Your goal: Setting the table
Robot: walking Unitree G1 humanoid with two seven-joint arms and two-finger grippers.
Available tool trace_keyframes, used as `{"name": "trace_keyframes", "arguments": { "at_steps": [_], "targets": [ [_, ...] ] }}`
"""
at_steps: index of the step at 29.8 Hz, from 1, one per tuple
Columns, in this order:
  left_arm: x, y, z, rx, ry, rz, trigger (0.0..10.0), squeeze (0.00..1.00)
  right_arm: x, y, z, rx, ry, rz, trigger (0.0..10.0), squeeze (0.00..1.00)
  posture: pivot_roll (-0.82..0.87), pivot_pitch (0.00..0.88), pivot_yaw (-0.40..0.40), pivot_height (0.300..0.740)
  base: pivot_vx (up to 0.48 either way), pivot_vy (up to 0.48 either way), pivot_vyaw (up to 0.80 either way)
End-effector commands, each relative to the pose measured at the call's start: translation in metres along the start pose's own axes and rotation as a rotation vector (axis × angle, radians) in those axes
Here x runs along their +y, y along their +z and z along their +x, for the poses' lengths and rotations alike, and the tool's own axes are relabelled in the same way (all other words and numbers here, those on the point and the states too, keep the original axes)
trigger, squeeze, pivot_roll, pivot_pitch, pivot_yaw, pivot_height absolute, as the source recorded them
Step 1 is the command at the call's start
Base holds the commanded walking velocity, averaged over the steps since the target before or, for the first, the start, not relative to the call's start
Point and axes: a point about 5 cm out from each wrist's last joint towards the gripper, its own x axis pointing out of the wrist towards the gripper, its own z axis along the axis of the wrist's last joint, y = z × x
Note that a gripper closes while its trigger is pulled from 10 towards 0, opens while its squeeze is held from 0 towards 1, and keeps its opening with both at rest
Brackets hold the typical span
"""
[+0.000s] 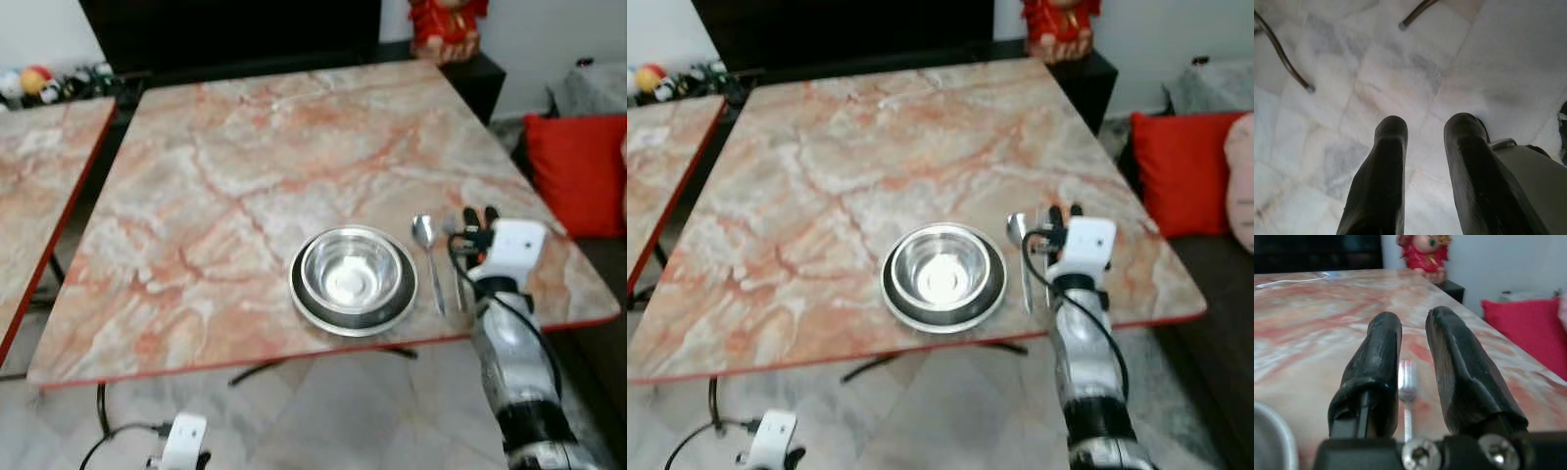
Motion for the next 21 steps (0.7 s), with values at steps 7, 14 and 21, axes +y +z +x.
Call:
{"name": "trace_keyframes", "arguments": {
  "at_steps": [7,14,21],
  "targets": [
    [0.004,-0.014,-0.003,0.054,0.008,-0.006,10.0,0.0,0.013,0.016,0.001,-0.078,0.045,0.033,10.0,0.0,-0.13,0.11,0.087,0.74,0.0,0.48,0.08],
    [0.004,-0.015,-0.004,0.054,0.011,-0.008,10.0,0.0,0.022,0.022,-0.004,-0.089,0.062,0.044,10.0,0.0,-0.12,0.088,0.086,0.74,0.0,0.48,0.0],
    [0.003,-0.016,-0.004,0.055,0.01,-0.007,10.0,0.0,0.033,0.024,-0.005,-0.088,0.1,0.049,10.0,0.0,-0.12,0.06,0.078,0.74,0.0,0.48,0.0]
  ]
}}
